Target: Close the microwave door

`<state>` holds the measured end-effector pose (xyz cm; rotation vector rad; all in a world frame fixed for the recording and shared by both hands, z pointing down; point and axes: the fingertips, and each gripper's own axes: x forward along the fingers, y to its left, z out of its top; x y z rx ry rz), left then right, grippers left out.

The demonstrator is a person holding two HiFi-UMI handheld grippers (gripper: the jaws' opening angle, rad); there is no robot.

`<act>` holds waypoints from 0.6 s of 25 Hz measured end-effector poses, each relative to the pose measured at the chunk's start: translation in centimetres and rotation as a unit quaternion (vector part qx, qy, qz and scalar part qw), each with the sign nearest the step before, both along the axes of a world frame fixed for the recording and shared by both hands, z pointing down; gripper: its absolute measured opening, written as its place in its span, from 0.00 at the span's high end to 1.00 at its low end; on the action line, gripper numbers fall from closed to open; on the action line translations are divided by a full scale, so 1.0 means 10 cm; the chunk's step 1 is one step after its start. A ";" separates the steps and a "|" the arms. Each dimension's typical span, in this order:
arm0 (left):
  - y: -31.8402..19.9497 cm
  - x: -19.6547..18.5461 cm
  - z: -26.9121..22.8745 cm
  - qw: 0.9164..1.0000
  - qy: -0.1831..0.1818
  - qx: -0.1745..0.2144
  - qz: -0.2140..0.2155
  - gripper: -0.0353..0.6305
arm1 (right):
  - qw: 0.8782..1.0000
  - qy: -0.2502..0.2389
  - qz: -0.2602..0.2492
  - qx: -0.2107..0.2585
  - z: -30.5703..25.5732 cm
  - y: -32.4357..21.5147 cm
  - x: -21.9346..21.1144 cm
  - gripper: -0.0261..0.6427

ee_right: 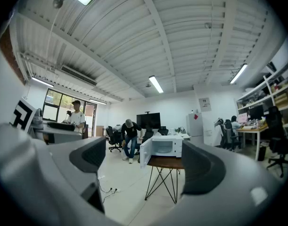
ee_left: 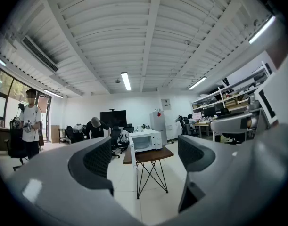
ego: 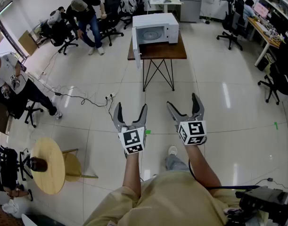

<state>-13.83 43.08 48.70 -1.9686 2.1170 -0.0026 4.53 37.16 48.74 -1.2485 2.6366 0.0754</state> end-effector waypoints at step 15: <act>-1.97 0.36 0.36 0.999 0.012 -0.031 -0.012 0.28 | 0.998 -0.010 -0.039 -0.043 0.30 -2.07 0.52 0.30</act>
